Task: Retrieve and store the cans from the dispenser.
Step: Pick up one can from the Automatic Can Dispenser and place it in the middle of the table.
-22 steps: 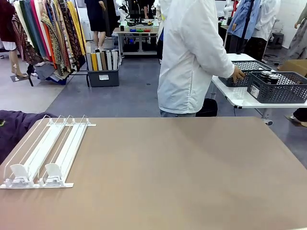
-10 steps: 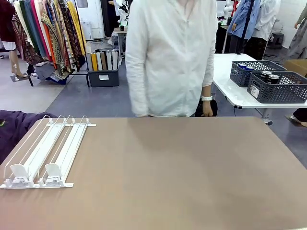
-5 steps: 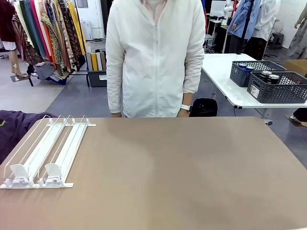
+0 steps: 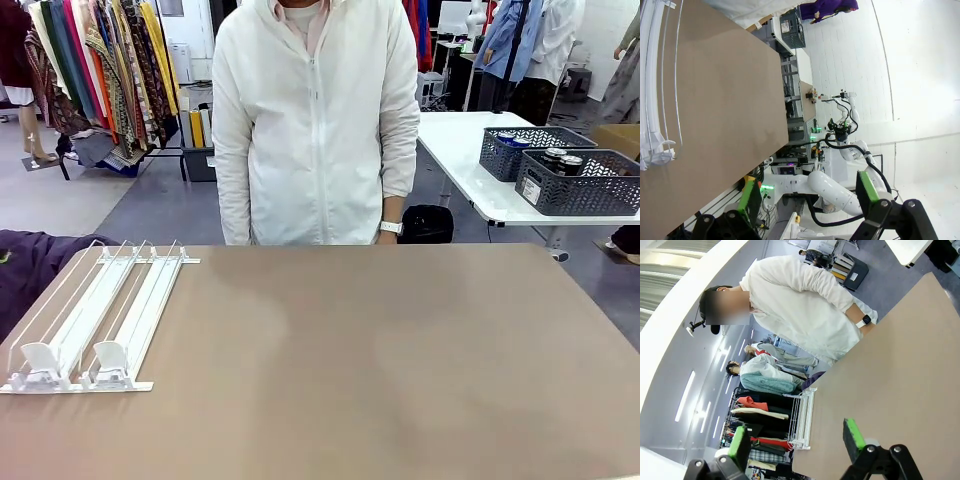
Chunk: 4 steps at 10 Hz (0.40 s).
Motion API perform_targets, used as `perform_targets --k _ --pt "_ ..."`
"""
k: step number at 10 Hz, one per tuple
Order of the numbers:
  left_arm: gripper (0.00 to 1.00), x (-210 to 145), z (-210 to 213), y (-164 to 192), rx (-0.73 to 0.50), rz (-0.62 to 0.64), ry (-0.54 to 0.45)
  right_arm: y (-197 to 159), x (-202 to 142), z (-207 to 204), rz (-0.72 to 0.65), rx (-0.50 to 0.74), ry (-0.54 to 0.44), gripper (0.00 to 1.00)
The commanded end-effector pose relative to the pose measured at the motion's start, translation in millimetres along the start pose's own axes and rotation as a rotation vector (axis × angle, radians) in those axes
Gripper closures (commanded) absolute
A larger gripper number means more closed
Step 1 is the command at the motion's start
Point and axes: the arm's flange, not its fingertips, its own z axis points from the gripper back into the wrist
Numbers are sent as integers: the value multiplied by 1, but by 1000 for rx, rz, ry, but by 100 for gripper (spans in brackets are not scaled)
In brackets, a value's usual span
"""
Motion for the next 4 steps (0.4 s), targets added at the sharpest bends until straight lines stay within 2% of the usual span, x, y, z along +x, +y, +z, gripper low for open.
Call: perform_targets --k 1,4 --pt "0 0 -1 -3 -18 12 -13 2 2 -2 5 28 -19 0" --pt "0 0 -1 -3 -18 12 -13 2 2 -2 5 28 -19 0"
